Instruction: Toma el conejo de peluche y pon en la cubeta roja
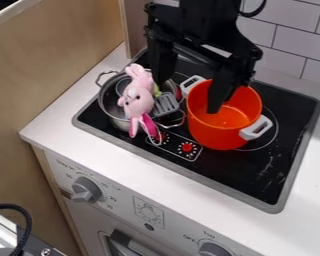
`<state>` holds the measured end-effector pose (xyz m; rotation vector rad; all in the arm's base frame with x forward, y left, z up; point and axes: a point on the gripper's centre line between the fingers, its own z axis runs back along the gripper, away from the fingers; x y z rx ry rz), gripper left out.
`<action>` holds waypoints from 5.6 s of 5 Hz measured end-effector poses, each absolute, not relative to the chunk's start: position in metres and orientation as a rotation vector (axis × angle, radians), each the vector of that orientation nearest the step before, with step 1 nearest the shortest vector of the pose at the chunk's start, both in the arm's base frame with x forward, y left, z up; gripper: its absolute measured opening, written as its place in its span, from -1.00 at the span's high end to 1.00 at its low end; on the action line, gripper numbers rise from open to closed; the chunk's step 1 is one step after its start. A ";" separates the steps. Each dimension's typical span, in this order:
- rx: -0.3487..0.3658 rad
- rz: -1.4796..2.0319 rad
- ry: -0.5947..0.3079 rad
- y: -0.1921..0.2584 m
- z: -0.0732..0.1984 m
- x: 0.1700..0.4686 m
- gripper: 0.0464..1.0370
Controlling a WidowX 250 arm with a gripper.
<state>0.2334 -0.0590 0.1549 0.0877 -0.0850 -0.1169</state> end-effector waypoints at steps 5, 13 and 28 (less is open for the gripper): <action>0.143 -0.250 -0.079 -0.006 0.113 0.291 -0.93; 0.171 -0.210 -0.122 0.024 0.100 0.263 -0.93; 0.116 -0.273 -0.055 -0.093 0.159 0.300 0.98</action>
